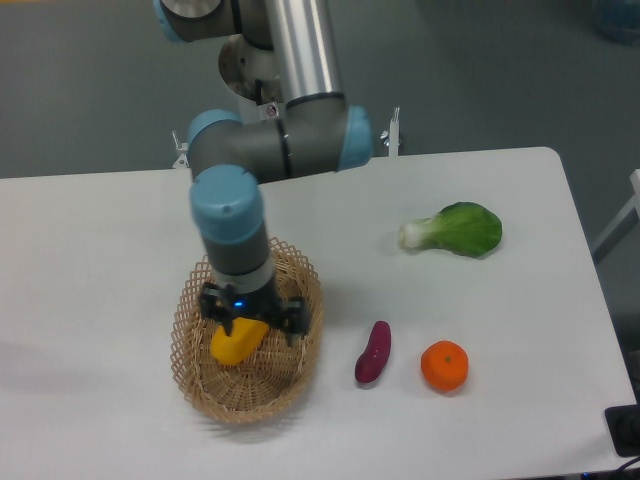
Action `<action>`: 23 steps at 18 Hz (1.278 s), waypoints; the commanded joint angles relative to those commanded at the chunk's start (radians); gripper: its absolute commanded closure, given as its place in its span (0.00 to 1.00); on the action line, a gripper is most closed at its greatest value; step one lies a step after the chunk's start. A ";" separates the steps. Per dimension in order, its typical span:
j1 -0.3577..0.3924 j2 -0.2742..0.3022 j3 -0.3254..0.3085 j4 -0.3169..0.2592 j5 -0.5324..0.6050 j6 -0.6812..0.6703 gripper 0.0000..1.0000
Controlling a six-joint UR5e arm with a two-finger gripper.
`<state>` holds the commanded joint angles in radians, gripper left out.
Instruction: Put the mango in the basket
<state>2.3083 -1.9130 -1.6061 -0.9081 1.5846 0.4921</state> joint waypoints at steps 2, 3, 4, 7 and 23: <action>0.077 0.044 0.002 -0.023 0.002 0.077 0.00; 0.109 0.061 0.006 -0.046 0.002 0.113 0.00; 0.137 0.068 0.014 -0.066 0.003 0.149 0.00; 0.230 0.092 0.040 -0.142 0.003 0.284 0.00; 0.540 0.143 0.078 -0.344 -0.008 0.962 0.00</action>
<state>2.8485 -1.7702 -1.5278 -1.2517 1.5769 1.4542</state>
